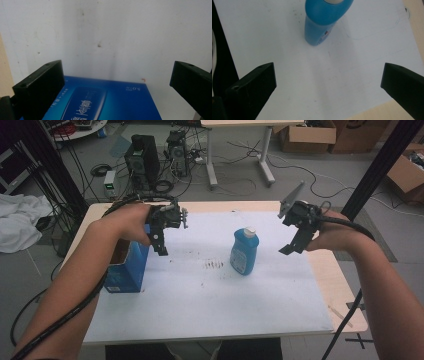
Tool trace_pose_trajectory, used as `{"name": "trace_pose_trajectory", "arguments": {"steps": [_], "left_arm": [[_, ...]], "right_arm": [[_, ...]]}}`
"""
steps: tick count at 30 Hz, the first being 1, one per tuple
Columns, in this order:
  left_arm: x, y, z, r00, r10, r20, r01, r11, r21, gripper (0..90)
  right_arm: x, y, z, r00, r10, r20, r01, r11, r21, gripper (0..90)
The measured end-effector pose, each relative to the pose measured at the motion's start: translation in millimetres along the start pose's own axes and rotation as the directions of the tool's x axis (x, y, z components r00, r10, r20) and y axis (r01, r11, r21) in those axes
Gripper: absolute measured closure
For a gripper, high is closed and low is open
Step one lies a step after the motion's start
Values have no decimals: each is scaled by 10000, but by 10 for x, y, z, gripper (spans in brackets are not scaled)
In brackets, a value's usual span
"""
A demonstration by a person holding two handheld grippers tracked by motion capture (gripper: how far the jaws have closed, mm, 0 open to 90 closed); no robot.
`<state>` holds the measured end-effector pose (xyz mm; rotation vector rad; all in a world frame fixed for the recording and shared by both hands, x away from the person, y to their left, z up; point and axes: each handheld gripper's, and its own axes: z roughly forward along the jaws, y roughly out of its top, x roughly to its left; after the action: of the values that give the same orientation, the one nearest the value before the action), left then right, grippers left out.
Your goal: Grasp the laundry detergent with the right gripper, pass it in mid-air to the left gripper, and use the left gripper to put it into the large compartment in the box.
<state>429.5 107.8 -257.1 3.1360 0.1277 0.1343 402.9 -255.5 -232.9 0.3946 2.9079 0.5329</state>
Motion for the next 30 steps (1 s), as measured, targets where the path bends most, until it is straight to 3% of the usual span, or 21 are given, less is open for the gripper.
{"name": "trace_pose_trajectory", "arguments": {"steps": [5,7,9,13,14,16,20,24,26,27,28,30], "left_arm": [[-63,3,-36,9999,124,-64,-124,9999,-31,1],[-86,11,-60,9998,187,-107,-189,9998,-111,0],[-115,19,-82,9996,224,-149,-227,9996,-176,0],[-156,42,-112,9991,353,-220,-356,9993,-105,1],[-164,47,-119,9992,327,-231,-330,9994,-99,1],[-184,60,-142,9988,382,-290,-386,9992,-129,1],[-237,77,-181,9979,526,-367,-530,9985,-110,1],[-283,86,-208,9970,647,-433,-652,9978,-82,1],[-303,89,-220,9966,681,-455,-685,9976,-88,1],[-312,90,-224,9964,704,-468,-709,9974,-90,1],[-321,89,-228,9964,700,-487,-705,9975,-84,1],[-335,84,-231,9962,704,-504,-710,9974,-91,1]], "right_arm": [[251,-159,14,9926,875,841,-763,9888,-1280,0],[354,-230,66,9868,1272,998,-1061,9754,-1932,0],[440,-307,151,9805,1704,982,-1401,9557,-2587,0],[582,-423,386,9608,2480,1242,-1848,9062,-3803,0],[598,-433,432,9593,2526,1264,-1851,9001,-3943,0],[629,-455,560,9488,2888,1278,-2092,8780,-4304,0],[634,-522,844,9256,3637,1045,-2611,8137,-5194,0],[588,-583,1121,8957,4392,695,-3188,7433,-5882,0],[569,-592,1232,8851,4611,639,-3307,7194,-6108,0],[561,-587,1282,8779,4736,703,-3352,7127,-6162,0],[556,-578,1330,8769,4753,720,-3344,7107,-6189,0],[552,-555,1411,8704,4871,712,-3381,6967,-6327,0]]}}
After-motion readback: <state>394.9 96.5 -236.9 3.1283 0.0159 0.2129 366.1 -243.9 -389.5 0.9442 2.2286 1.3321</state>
